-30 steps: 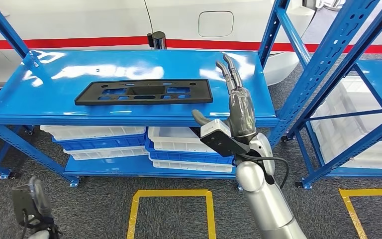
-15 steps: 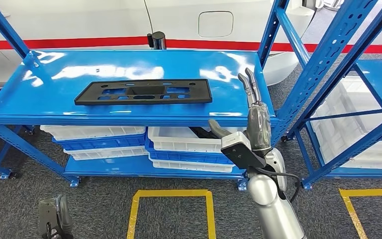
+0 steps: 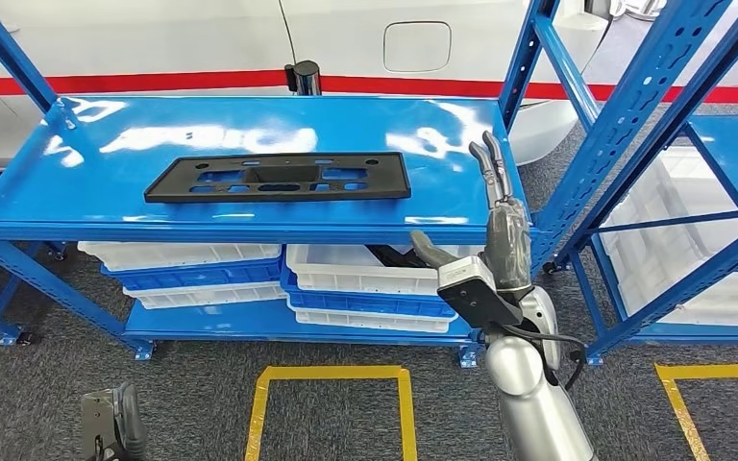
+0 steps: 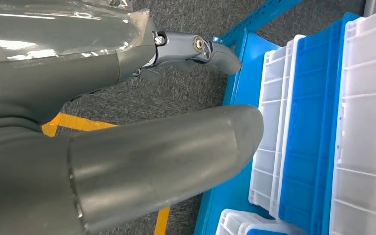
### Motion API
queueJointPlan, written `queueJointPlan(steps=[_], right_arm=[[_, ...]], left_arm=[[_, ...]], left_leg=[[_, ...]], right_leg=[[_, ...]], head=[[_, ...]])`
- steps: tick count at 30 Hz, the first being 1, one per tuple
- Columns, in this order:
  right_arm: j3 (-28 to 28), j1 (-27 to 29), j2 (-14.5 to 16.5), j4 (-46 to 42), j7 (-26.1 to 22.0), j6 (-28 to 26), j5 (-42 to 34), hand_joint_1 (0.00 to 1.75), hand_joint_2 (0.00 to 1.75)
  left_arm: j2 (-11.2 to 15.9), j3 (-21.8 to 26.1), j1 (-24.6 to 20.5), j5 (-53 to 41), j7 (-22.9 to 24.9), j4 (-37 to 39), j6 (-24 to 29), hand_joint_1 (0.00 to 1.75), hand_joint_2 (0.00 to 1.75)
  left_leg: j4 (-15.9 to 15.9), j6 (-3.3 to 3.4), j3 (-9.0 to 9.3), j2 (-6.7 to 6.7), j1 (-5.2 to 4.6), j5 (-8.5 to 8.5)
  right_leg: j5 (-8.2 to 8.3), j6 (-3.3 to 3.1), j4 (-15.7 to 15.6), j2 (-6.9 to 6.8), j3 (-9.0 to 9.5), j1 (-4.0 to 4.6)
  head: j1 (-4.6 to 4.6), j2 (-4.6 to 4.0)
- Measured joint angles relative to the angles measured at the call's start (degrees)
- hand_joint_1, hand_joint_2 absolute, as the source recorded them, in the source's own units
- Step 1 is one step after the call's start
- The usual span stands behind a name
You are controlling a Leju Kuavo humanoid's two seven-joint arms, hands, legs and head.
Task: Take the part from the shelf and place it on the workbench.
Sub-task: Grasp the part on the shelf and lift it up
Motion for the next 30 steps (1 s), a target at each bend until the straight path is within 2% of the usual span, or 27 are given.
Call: queueJointPlan(steps=[5,11,16,18,20,22,23,24,25,26,27,28,29,30], right_arm=[[-0.22,-0.45,-0.15,0.04,-0.13,0.15,-0.08,0.0,1.75],[-0.2,-3.76,-0.32,1.81,-0.26,1.04,-0.85,0.0,1.75],[0.09,-6.2,-0.23,4.29,-0.76,1.19,-1.09,0.0,1.75],[0.26,-7.35,-0.04,5.08,-0.84,1.26,-1.19,0.0,1.75],[0.37,-8.55,0.12,5.75,-0.85,1.39,-1.23,0.0,1.75],[0.53,-9.4,0.17,6.62,-0.84,1.55,-1.23,0.0,1.75],[0.61,-9.6,0.19,7.07,-0.82,1.62,-1.23,0.0,1.75],[0.67,-9.65,0.17,7.43,-0.81,1.66,-1.23,0.0,1.75],[0.69,-9.71,0.16,7.74,-0.81,1.68,-1.23,0.0,1.75],[0.72,-9.83,0.16,7.99,-0.81,1.69,-1.23,0.0,1.75],[0.75,-10.0,0.16,8.16,-0.81,1.69,-1.23,0.0,1.75],[0.79,-10.19,0.16,8.33,-0.81,1.69,-1.23,0.0,1.75],[0.85,-10.35,0.21,8.47,-0.81,1.69,-1.23,0.0,1.75],[0.91,-10.44,0.22,8.62,-0.8,1.69,-1.23,0.0,1.75]], left_arm=[[-0.12,-0.55,0.04,0.27,0.0,0.03,-0.06,0.0,0.0],[-0.07,-0.7,0.06,1.46,0.0,0.12,-0.19,0.0,0.0],[0.1,-0.68,0.08,1.95,0.0,0.38,-0.12,0.0,0.0],[0.13,-0.67,0.08,2.03,-0.01,0.46,0.06,0.0,0.0],[0.08,-0.66,0.08,2.1,-0.03,0.48,0.16,0.0,0.0],[0.05,-0.63,0.12,2.16,-0.04,0.51,0.19,0.0,0.0],[0.05,-0.62,0.18,2.22,-0.04,0.53,0.2,0.0,0.0],[0.04,-0.61,0.27,2.27,-0.04,0.55,0.2,0.0,0.0],[0.01,-0.6,0.38,2.31,-0.04,0.56,0.2,0.0,0.0],[-0.02,-0.6,0.47,2.33,-0.04,0.57,0.19,0.0,0.0],[-0.05,-0.6,0.53,2.33,-0.04,0.57,0.19,0.0,0.0],[-0.08,-0.6,0.56,2.33,-0.04,0.57,0.19,0.0,0.0],[-0.08,-0.59,0.57,2.33,-0.03,0.57,0.19,0.0,0.0],[-0.07,-0.58,0.57,2.34,-0.03,0.58,0.2,0.0,0.0]], left_leg=[[0.0,0.0,0.0,0.0,0.0,0.0],[0.16,0.08,-0.06,-0.04,-0.05,-0.05],[0.51,0.55,-0.24,-0.13,-0.24,-0.27],[-0.21,1.1,0.13,0.01,-0.19,0.1],[-1.39,1.81,0.79,0.26,0.14,0.74],[-1.84,2.1,1.05,0.39,0.32,0.98],[-1.82,2.09,1.03,0.38,0.31,0.96],[-1.8,2.06,1.03,0.35,0.33,0.93],[-1.74,1.95,1.05,0.28,0.38,0.86],[-1.6,1.77,1.09,0.19,0.47,0.74],[-1.36,1.49,1.12,0.09,0.56,0.54],[-1.04,1.11,1.06,-0.02,0.55,0.27],[-0.62,0.72,0.93,-0.1,0.48,-0.01],[-0.31,0.37,0.77,-0.16,0.41,-0.2]], right_leg=[[0.0,0.0,0.0,0.01,0.01,0.0],[0.04,0.07,-0.04,0.0,0.04,-0.14],[0.2,0.35,-0.21,0.0,0.07,-0.42],[0.25,0.68,-0.38,-0.04,0.09,-0.39],[-1.02,0.58,2.16,-0.16,-1.21,-0.16],[-3.79,0.12,9.16,-0.22,-4.79,-0.09],[-4.89,0.1,12.87,-0.22,-6.77,-0.11],[-5.34,0.28,15.19,-0.23,-8.14,-0.16],[-4.82,0.71,15.24,-0.23,-8.45,-0.25],[-3.39,1.31,12.85,-0.25,-7.57,-0.39],[-1.46,1.93,8.77,-0.27,-5.81,-0.58],[0.1,2.26,4.88,-0.23,-3.93,-0.66],[1.18,2.2,1.98,-0.17,-2.56,-0.71],[1.61,1.87,0.59,-0.1,-1.88,-0.66]], head=[[0.0,0.0],[-0.01,0.0],[-0.01,0.0],[-0.02,0.0],[0.05,0.0],[0.14,0.0],[0.16,0.0],[0.16,0.0],[0.16,0.0],[0.16,0.0],[0.17,0.0],[0.15,0.0],[0.11,0.0],[0.08,0.0]])
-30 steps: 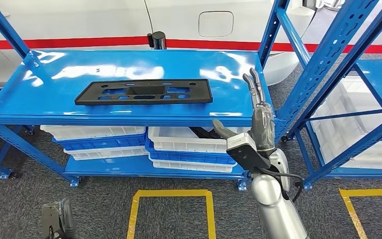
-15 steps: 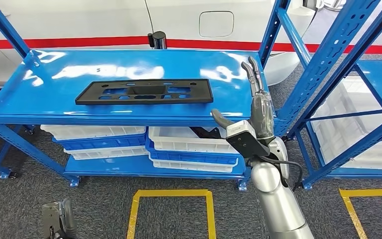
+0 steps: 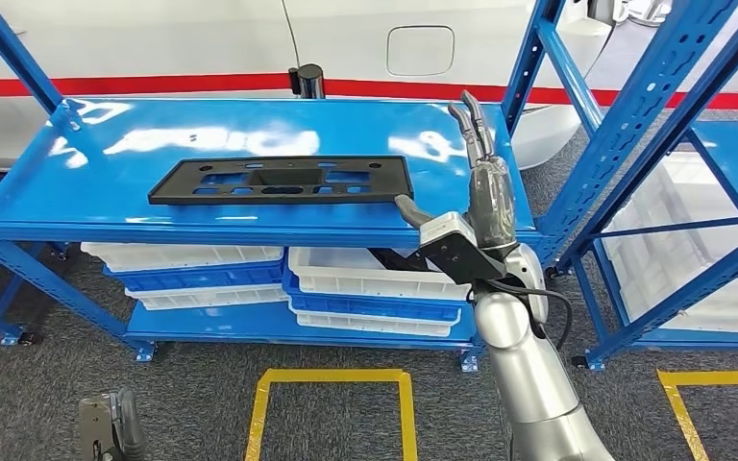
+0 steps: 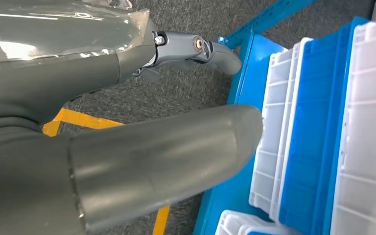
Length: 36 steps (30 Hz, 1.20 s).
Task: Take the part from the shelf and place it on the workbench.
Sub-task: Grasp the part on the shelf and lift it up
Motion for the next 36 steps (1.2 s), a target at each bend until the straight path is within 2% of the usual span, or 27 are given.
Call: queueJointPlan(steps=[3,5,6,8,9,10,11,13,15,16,18,20,21,23,24,25,26,27,29,30,32,34,36], right_arm=[[0.23,-0.18,0.11,0.39,0.02,0.01,-0.01,0.0,1.75],[0.37,-0.46,0.33,0.49,0.02,0.01,0.01,0.0,1.75],[0.4,-0.56,0.43,0.52,0.02,0.01,0.02,0.0,1.75],[0.48,-0.62,0.51,0.72,0.05,0.01,0.11,0.0,1.75],[0.51,-0.6,0.53,0.85,0.07,0.01,0.16,0.0,1.75],[0.55,-0.59,0.56,0.97,0.09,0.0,0.21,0.0,1.75],[0.6,-0.59,0.59,1.05,0.09,-0.02,0.24,0.0,1.75],[0.69,-0.61,0.66,1.08,0.14,-0.1,0.28,0.0,1.75],[0.75,-0.65,0.7,1.06,0.22,-0.2,0.28,0.0,1.75],[0.78,-0.64,0.7,1.05,0.27,-0.24,0.28,0.0,1.75],[0.8,-0.59,0.68,1.03,0.43,-0.3,0.28,0.0,1.75],[0.81,-0.62,0.55,0.99,0.55,-0.34,0.28,0.0,1.75],[0.84,-0.61,0.46,0.98,0.58,-0.36,0.28,0.0,1.75],[0.89,-0.47,0.28,0.97,0.61,-0.37,0.28,0.0,1.75],[0.92,-0.31,0.2,0.98,0.63,-0.38,0.28,0.0,1.75],[0.94,-0.18,0.12,0.98,0.66,-0.38,0.28,0.0,1.75],[0.96,-0.1,0.04,0.97,0.7,-0.38,0.28,0.0,1.75],[0.97,-0.07,-0.02,0.94,0.74,-0.39,0.28,0.0,1.75],[0.97,-0.1,-0.06,0.78,0.8,-0.45,0.28,0.0,1.75],[0.98,-0.09,-0.05,0.64,0.85,-0.48,0.28,0.0,1.75],[0.99,0.0,-0.04,0.46,0.98,-0.53,0.28,0.0,1.75],[0.99,0.09,-0.02,0.36,1.08,-0.56,0.29,0.0,1.75],[0.99,0.13,0.02,0.09,1.12,-0.61,0.29,0.0,1.75]], left_arm=[[-0.01,0.02,0.14,0.1,0.01,0.04,0.01,0.0,0.0],[-0.04,0.01,0.14,0.16,-0.01,0.05,0.01,0.0,0.0],[-0.04,0.01,0.1,0.2,-0.02,0.05,0.01,0.0,0.0],[-0.05,0.01,0.18,0.29,-0.03,0.06,0.04,0.0,0.0],[-0.05,0.02,0.26,0.33,-0.02,0.07,0.08,0.0,0.0],[-0.06,0.02,0.32,0.34,-0.02,0.07,0.11,0.0,0.0],[-0.05,0.02,0.34,0.34,-0.02,0.07,0.14,0.0,0.0],[-0.02,0.03,0.29,0.34,-0.02,0.06,0.16,0.0,0.0],[-0.03,0.03,0.19,0.34,-0.02,0.06,0.16,0.0,0.0],[-0.05,0.03,0.17,0.32,-0.03,0.06,0.16,0.0,0.0],[-0.07,0.03,0.16,0.26,-0.03,0.05,0.16,0.0,0.0],[-0.11,0.02,0.1,0.19,-0.03,0.05,0.16,0.0,0.0],[-0.13,0.02,0.05,0.16,-0.03,0.05,0.16,0.0,0.0],[-0.14,0.03,0.05,0.14,-0.03,0.05,0.17,0.0,0.0],[-0.15,0.02,0.09,0.1,-0.03,0.05,0.18,0.0,0.0],[-0.17,0.02,0.12,0.04,-0.03,0.05,0.18,0.0,0.0],[-0.19,0.01,0.13,-0.02,-0.03,0.05,0.18,0.0,0.0],[-0.2,0.01,0.13,-0.08,-0.03,0.05,0.2,0.0,0.0],[-0.22,0.0,0.06,-0.2,-0.03,0.05,0.21,0.0,0.0],[-0.23,-0.01,0.02,-0.25,-0.03,0.05,0.2,0.0,0.0],[-0.23,-0.02,-0.01,-0.32,-0.03,0.05,0.16,0.0,0.0],[-0.14,-0.03,-0.02,-0.35,-0.03,0.05,0.16,0.0,0.0],[-0.08,-0.1,-0.07,-0.4,-0.03,0.05,0.16,0.0,0.0]], left_leg=[[0.25,-0.69,-0.38,-0.04,0.07,-0.23],[2.3,-1.16,-1.39,0.61,0.21,-1.64],[5.15,-1.44,-2.78,1.04,0.28,-3.11],[13.06,-1.88,-6.76,1.58,0.36,-6.3],[15.99,-2.01,-8.41,1.69,0.42,-7.03],[16.8,-2.05,-9.06,1.76,0.51,-6.67],[15.21,-2.04,-8.48,1.83,0.62,-5.24],[7.57,-2.02,-4.8,2.06,0.85,-1.47],[1.88,-1.81,-1.88,2.09,0.7,0.2],[0.99,-1.59,-1.46,2.04,0.48,0.11],[0.79,-0.66,-1.51,1.89,0.14,0.4],[0.33,0.36,-1.36,1.87,0.1,0.85],[0.11,0.79,-1.26,1.88,0.14,1.03],[0.11,1.33,-1.3,1.85,-0.11,1.07],[0.11,1.49,-1.32,1.79,-0.27,1.07],[0.13,1.57,-1.33,1.69,-0.43,1.05],[0.14,1.62,-1.3,1.58,-0.6,1.04],[0.16,1.63,-1.23,1.46,-0.77,1.03],[0.28,1.58,-1.17,1.28,-1.18,0.9],[0.36,1.49,-1.21,1.22,-1.39,0.82],[0.49,1.28,-1.34,1.19,-1.63,0.7],[0.83,0.86,-1.52,1.24,-1.48,0.3],[3.84,0.01,-2.84,1.33,-1.17,-1.7]], right_leg=[[0.05,-1.28,-0.07,0.06,-0.05,0.05],[0.06,-2.05,-0.12,0.0,0.09,-0.29],[0.02,-2.39,-0.16,-0.06,0.17,-0.4],[-0.06,-2.77,-0.16,-0.24,0.19,-0.31],[-0.08,-2.8,-0.16,-0.32,0.18,-0.27],[-0.09,-2.8,-0.16,-0.38,0.2,-0.25],[-0.1,-2.79,-0.15,-0.41,0.26,-0.28],[-0.14,-2.68,-0.15,-0.42,0.44,-0.25],[-0.14,-2.26,-0.18,-0.43,0.37,0.07],[-0.09,-1.97,-0.25,-0.45,0.28,0.21],[0.15,-1.21,-0.58,-0.53,0.18,0.1],[-0.66,-0.88,0.74,-0.59,-0.62,0.03],[-1.91,-1.11,3.25,-0.59,-1.85,0.09],[-4.99,-1.88,10.88,-0.57,-5.51,0.31],[-6.03,-2.06,14.3,-0.56,-7.2,0.43],[-6.24,-2.03,15.87,-0.56,-8.03,0.59],[-5.59,-1.88,15.17,-0.55,-7.76,0.75],[-4.25,-1.72,12.25,-0.55,-6.38,0.91],[-1.34,-1.84,4.1,-0.58,-2.3,1.36],[-0.43,-2.07,1.24,-0.61,-0.83,1.51],[0.06,-2.48,-0.54,-0.66,0.13,1.73],[0.22,-2.79,-0.77,-0.64,0.3,1.2],[0.31,-3.26,-0.99,-0.66,0.62,0.53]], head=[[-0.03,0.0],[-0.11,0.0],[-0.15,0.0],[-0.22,0.0],[-0.21,0.0],[-0.21,0.0],[-0.21,0.0],[-0.2,0.0],[-0.19,0.0],[-0.18,0.0],[-0.17,0.0],[-0.15,0.0],[-0.13,0.0],[-0.1,0.0],[-0.1,0.0],[-0.1,0.0],[-0.1,0.0],[-0.1,0.0],[-0.12,0.0],[-0.15,0.0],[-0.22,0.0],[-0.23,0.0],[-0.3,0.0]])
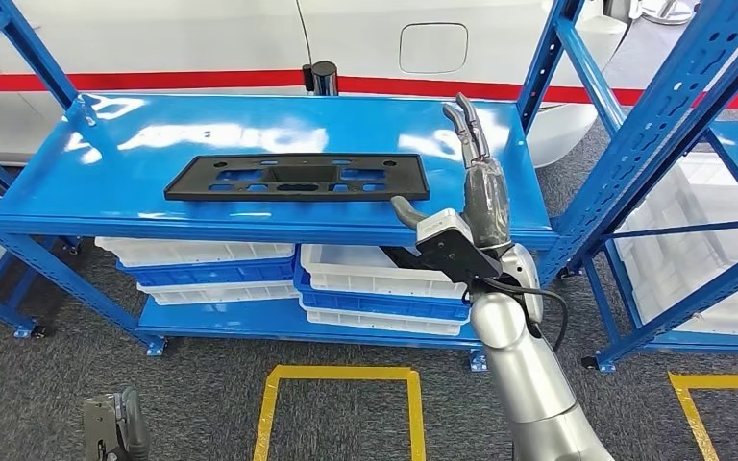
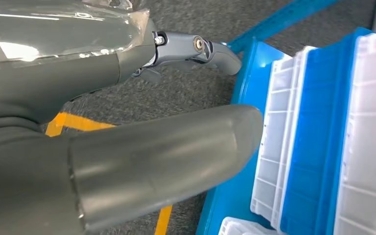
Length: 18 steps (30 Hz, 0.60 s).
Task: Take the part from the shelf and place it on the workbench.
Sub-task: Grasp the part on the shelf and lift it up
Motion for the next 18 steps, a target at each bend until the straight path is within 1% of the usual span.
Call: queueJointPlan(steps=[1,2,3,4,5,6,7,8,9,10,11,13,14,15,16,17,18], right_arm=[[-0.01,0.06,-0.01,-0.12,0.01,-0.02,0.0,0.0,1.75],[-0.01,0.19,-0.01,-0.2,0.01,-0.04,-0.01,0.0,1.75],[-0.02,0.39,-0.03,-0.22,0.02,-0.04,-0.01,0.0,1.75],[-0.02,0.64,-0.05,-0.22,0.02,-0.05,-0.01,0.0,1.75],[-0.02,0.89,-0.07,-0.24,0.03,-0.05,-0.01,0.0,1.75],[-0.02,1.08,-0.08,-0.29,0.03,-0.06,-0.01,0.0,1.75],[-0.03,1.21,-0.09,-0.42,0.04,-0.07,-0.01,0.0,1.75],[-0.03,1.28,-0.09,-0.63,0.04,-0.09,-0.01,0.0,1.75],[-0.04,1.32,-0.1,-0.88,0.06,-0.13,-0.01,0.0,1.75],[-0.04,1.38,-0.11,-1.14,0.08,-0.17,-0.01,0.0,1.75],[-0.04,1.48,-0.13,-1.35,0.09,-0.23,0.01,0.0,1.75],[-0.03,1.72,-0.15,-1.68,0.15,-0.32,0.05,0.0,1.75],[-0.03,1.81,-0.19,-1.85,0.18,-0.37,0.08,0.0,1.75],[-0.04,1.85,-0.24,-2.0,0.2,-0.4,0.08,0.0,1.75],[-0.03,1.94,-0.29,-2.11,0.21,-0.44,0.08,0.0,1.75],[-0.04,2.07,-0.36,-2.16,0.22,-0.46,0.08,0.0,1.75],[-0.03,2.26,-0.4,-2.17,0.25,-0.48,0.09,0.0,1.75]], left_arm=[[-0.02,-0.03,0.0,-0.02,0.0,0.01,0.0,0.0,0.0],[0.0,-0.05,0.02,-0.04,0.0,0.03,0.0,0.0,0.0],[0.01,-0.05,0.06,-0.04,0.0,0.08,0.0,0.0,0.0],[0.01,-0.05,0.1,-0.04,0.0,0.15,0.0,0.0,0.0],[0.02,-0.06,0.11,-0.05,0.0,0.21,0.0,0.0,0.0],[0.03,-0.07,0.09,-0.06,0.0,0.26,0.0,0.0,0.0],[0.05,-0.07,0.05,-0.08,0.0,0.29,-0.01,0.0,0.0],[0.04,-0.08,-0.04,-0.09,0.0,0.32,-0.02,0.0,0.0],[0.04,-0.09,-0.15,-0.11,0.0,0.34,-0.04,0.0,0.0],[0.02,-0.1,-0.25,-0.12,0.0,0.38,-0.05,0.0,0.0],[0.0,-0.11,-0.33,-0.13,0.0,0.42,-0.07,0.0,0.0],[0.0,-0.11,-0.4,-0.13,0.0,0.45,-0.07,0.0,0.0],[-0.01,-0.11,-0.46,-0.13,-0.01,0.45,-0.07,0.0,0.0],[0.0,-0.11,-0.55,-0.13,-0.01,0.46,-0.07,0.0,0.0],[0.01,-0.11,-0.63,-0.13,-0.02,0.46,-0.06,0.0,0.0],[0.02,-0.11,-0.7,-0.13,-0.02,0.46,-0.06,0.0,0.0],[0.02,-0.11,-0.72,-0.13,-0.02,0.49,-0.06,0.0,0.0]], left_leg=[[3.13,-0.49,-1.46,0.1,0.31,-1.65],[6.95,-0.93,-3.28,0.2,0.7,-3.36],[10.39,-1.33,-5.03,0.3,1.09,-4.58],[12.47,-1.71,-6.19,0.42,1.5,-4.94],[12.28,-2.08,-6.25,0.51,1.9,-4.14],[9.84,-2.43,-5.15,0.59,2.29,-2.41],[5.81,-2.82,-3.17,0.72,2.7,-0.26],[1.84,-3.24,-1.13,0.74,2.88,1.18],[-1.09,-3.3,0.43,0.67,2.89,2.02],[-2.68,-3.16,1.27,0.6,2.75,2.24],[-2.97,-2.74,1.39,0.44,2.41,2.01],[-3.17,-1.45,1.32,0.36,2.1,2.38],[-3.37,-0.79,1.36,0.36,1.99,2.59],[-3.58,-0.15,1.42,0.38,1.91,2.77],[-3.71,0.42,1.47,0.42,1.77,2.88],[-3.72,0.85,1.45,0.41,1.5,2.89],[-3.71,1.16,1.42,0.4,1.23,2.9]], right_leg=[[-0.03,-0.13,0.0,-0.01,0.08,-0.06],[-0.05,-0.23,0.01,-0.03,0.1,-0.13],[-0.07,-0.23,0.02,-0.03,0.09,-0.2],[-0.08,-0.21,0.03,-0.02,0.09,-0.33],[-0.12,-0.12,0.05,-0.01,0.11,-0.53],[-0.18,0.03,0.07,0.0,0.18,-0.78],[-0.29,0.32,0.12,0.03,0.27,-1.03],[-0.38,0.75,0.17,0.07,0.31,-1.09],[-0.44,1.24,0.23,0.11,0.28,-1.07],[-0.4,1.78,0.19,0.13,0.23,-0.99],[-0.23,2.3,0.0,0.13,0.19,-0.94],[-0.03,3.18,-0.4,0.1,0.15,-1.06],[-0.48,3.27,0.24,0.08,-0.24,-1.07],[-1.49,3.09,2.12,0.07,-1.2,-1.01],[-2.99,2.66,5.32,0.07,-2.78,-0.95],[-4.69,2.14,9.59,0.08,-4.82,-0.75],[-6.08,1.81,13.67,0.09,-6.78,-0.54]], head=[[-0.04,0.0],[-0.07,0.0],[-0.07,0.0],[-0.07,0.0],[-0.06,0.0],[-0.07,0.0],[-0.07,0.0],[-0.1,0.0],[-0.15,0.0],[-0.19,0.0],[-0.23,0.0],[-0.23,0.0],[-0.21,0.0],[-0.19,0.0],[-0.16,0.0],[-0.15,0.0],[-0.14,0.0]])
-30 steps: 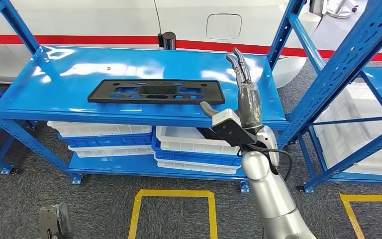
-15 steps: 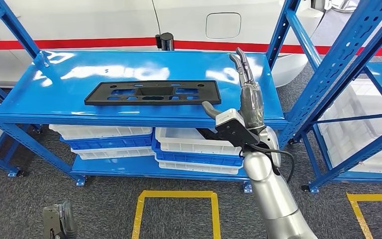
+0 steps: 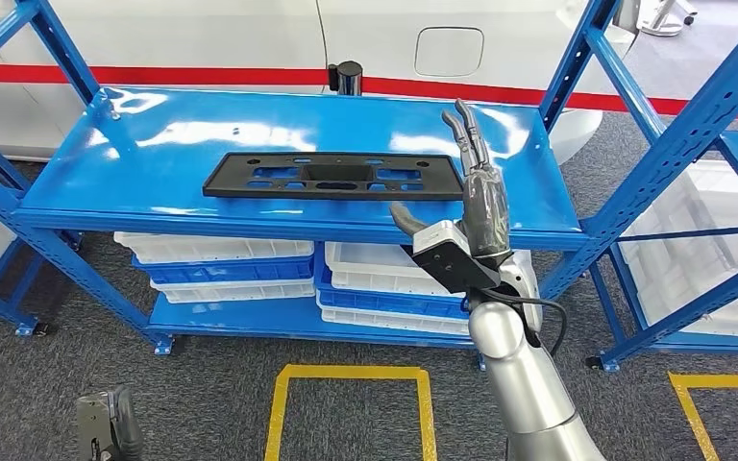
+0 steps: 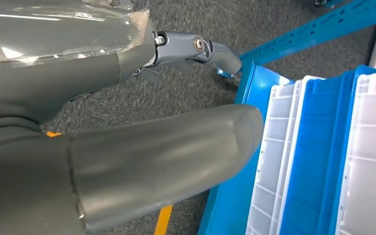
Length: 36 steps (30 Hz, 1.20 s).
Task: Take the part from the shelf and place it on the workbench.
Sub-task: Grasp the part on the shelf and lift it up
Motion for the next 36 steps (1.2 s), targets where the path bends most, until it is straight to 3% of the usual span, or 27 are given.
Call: queueJointPlan(steps=[1,2,4,6,7,10,11,13,16,18,19,22,24,27,29,31,33,34,36], right_arm=[[0.0,0.2,-0.07,0.0,0.05,-0.01,0.02,0.0,1.75],[-0.01,0.34,-0.14,0.0,0.11,-0.02,0.06,0.0,1.75],[-0.01,0.41,-0.21,-0.04,0.22,-0.04,0.15,0.0,1.75],[0.01,0.38,-0.2,-0.25,0.27,-0.09,0.3,0.0,1.75],[0.01,0.38,-0.2,-0.37,0.3,-0.12,0.43,0.0,1.75],[-0.01,0.46,-0.22,-0.48,0.43,-0.18,0.76,0.0,1.75],[-0.01,0.47,-0.22,-0.49,0.46,-0.19,0.81,0.0,1.75],[-0.01,0.46,-0.16,-0.58,0.51,-0.19,0.86,0.0,1.75],[-0.02,0.56,-0.1,-0.69,0.63,-0.19,0.98,0.0,1.75],[-0.02,0.9,-0.1,-0.69,0.73,-0.26,1.23,0.0,1.75],[-0.02,1.15,-0.11,-0.72,0.82,-0.37,1.44,0.0,1.75],[-0.03,1.74,-0.13,-1.11,1.09,-0.75,1.96,0.0,1.75],[-0.03,1.92,-0.14,-1.48,1.13,-0.87,2.02,0.0,1.75],[-0.02,2.3,-0.2,-1.75,1.14,-0.96,2.03,0.0,1.75],[-0.04,2.38,-0.3,-1.86,1.14,-1.01,2.03,0.0,1.75],[-0.05,2.59,-0.44,-1.91,1.14,-1.04,2.03,0.0,1.75],[-0.06,2.95,-0.58,-1.9,1.14,-1.04,2.03,0.0,1.75],[-0.07,3.07,-0.65,-1.91,1.15,-1.04,2.03,0.0,1.75],[-0.08,3.12,-0.73,-1.98,1.26,-1.04,2.11,0.0,1.75]], left_arm=[[-0.03,0.0,0.0,0.0,0.0,0.03,-0.01,0.0,0.0],[-0.07,0.0,0.01,0.0,0.01,0.07,-0.02,0.0,0.0],[-0.13,0.0,-0.02,0.0,0.0,0.15,-0.03,0.0,0.0],[-0.19,-0.01,-0.09,0.0,0.01,0.21,-0.02,0.0,0.0],[-0.24,-0.02,-0.12,-0.01,0.01,0.26,0.0,0.0,0.0],[-0.3,-0.02,-0.15,-0.05,0.02,0.46,0.07,0.0,0.0],[-0.25,-0.02,-0.17,-0.08,0.02,0.51,0.07,0.0,0.0],[-0.22,-0.03,-0.23,-0.14,0.01,0.57,0.1,0.0,0.0],[-0.2,-0.03,-0.26,-0.26,0.01,0.84,0.15,0.0,0.0],[-0.19,-0.03,-0.25,-0.43,0.02,1.09,0.09,0.0,0.0],[-0.19,-0.04,-0.29,-0.59,0.02,1.21,0.06,0.0,0.0],[-0.25,-0.11,-0.67,-1.0,0.01,1.48,0.01,0.0,0.0],[-0.35,-0.21,-1.06,-1.03,0.01,1.69,-0.04,0.0,0.0],[-0.39,-0.37,-1.29,-1.03,0.02,1.91,-0.07,0.0,0.0],[-0.41,-0.46,-1.48,-1.03,0.01,1.93,-0.07,0.0,0.0],[-0.41,-0.48,-1.64,-1.03,0.0,1.97,-0.05,0.0,0.0],[-0.44,-0.5,-1.64,-1.04,0.01,2.12,-0.08,0.0,0.0],[-0.46,-0.51,-1.64,-1.04,0.01,2.21,-0.1,0.0,0.0],[-0.52,-0.52,-1.69,-1.07,0.01,2.32,-0.11,0.0,0.0]], left_leg=[[0.01,0.21,-0.01,-0.06,-0.33,-0.01],[0.02,0.36,0.01,-0.13,-0.64,-0.01],[0.03,0.5,0.15,-0.31,-1.22,-0.02],[0.12,0.46,0.19,-0.44,-1.72,-0.09],[0.18,0.42,0.14,-0.48,-1.9,-0.13],[0.21,0.25,0.05,-0.46,-2.03,-0.17],[0.3,0.11,-0.03,-0.45,-1.99,-0.29],[2.12,-0.68,-0.83,-0.41,-1.82,-1.65],[11.89,-2.4,-5.37,-0.15,-0.68,-6.57],[16.38,-3.3,-7.71,0.08,0.24,-7.56],[15.44,-3.75,-7.33,0.17,0.72,-6.43],[4.12,-4.98,-1.62,0.34,1.67,-1.3],[0.67,-4.47,0.18,0.18,1.43,-0.76],[0.39,-2.4,0.15,0.0,0.8,-0.45],[0.01,-1.07,0.24,0.05,0.59,-0.08],[-0.1,-0.07,0.2,0.08,0.18,0.01],[-0.08,0.37,0.11,0.0,-0.39,0.03],[-0.07,0.49,0.11,-0.06,-0.68,0.05],[-0.05,0.59,0.2,-0.21,-1.19,0.06]], right_leg=[[-0.71,-0.13,2.75,0.01,-1.38,0.28],[-0.59,-0.12,3.37,0.01,-1.74,0.59],[1.85,-0.1,-2.19,0.01,0.94,1.21],[4.49,-0.81,-10.11,0.03,4.97,1.88],[5.23,-1.24,-12.39,0.02,6.17,2.11],[5.74,-1.86,-13.46,-0.05,6.76,2.24],[5.85,-2.01,-13.61,-0.05,6.86,1.91],[6.04,-2.38,-13.93,-0.08,7.16,1.19],[6.1,-2.71,-14.03,-0.12,7.29,0.73],[6.09,-2.66,-13.99,-0.12,7.26,0.46],[6.03,-2.5,-13.97,-0.11,7.32,0.19],[5.7,-1.32,-13.78,-0.06,7.53,-0.38],[5.76,-0.26,-13.76,0.0,7.35,-0.22],[6.06,1.06,-14.2,-0.02,7.18,-0.36],[4.32,0.87,-10.99,-0.06,5.5,-0.35],[1.0,-0.05,-3.02,-0.05,1.61,-0.13],[-0.81,-0.38,3.26,-0.02,-1.51,0.35],[-0.56,-0.35,3.5,-0.01,-1.67,0.63],[2.11,-0.42,-3.05,-0.01,1.62,1.26]], head=[[-0.01,0.0],[-0.01,0.0],[-0.01,0.0],[-0.03,0.0],[-0.04,0.0],[-0.06,0.0],[-0.05,0.0],[-0.13,0.0],[-0.24,0.0],[-0.23,0.0],[-0.23,0.0],[-0.28,0.0],[-0.36,0.0],[-0.36,0.0],[-0.26,0.0],[-0.18,0.0],[-0.17,0.0],[-0.17,0.0],[-0.17,0.0]])
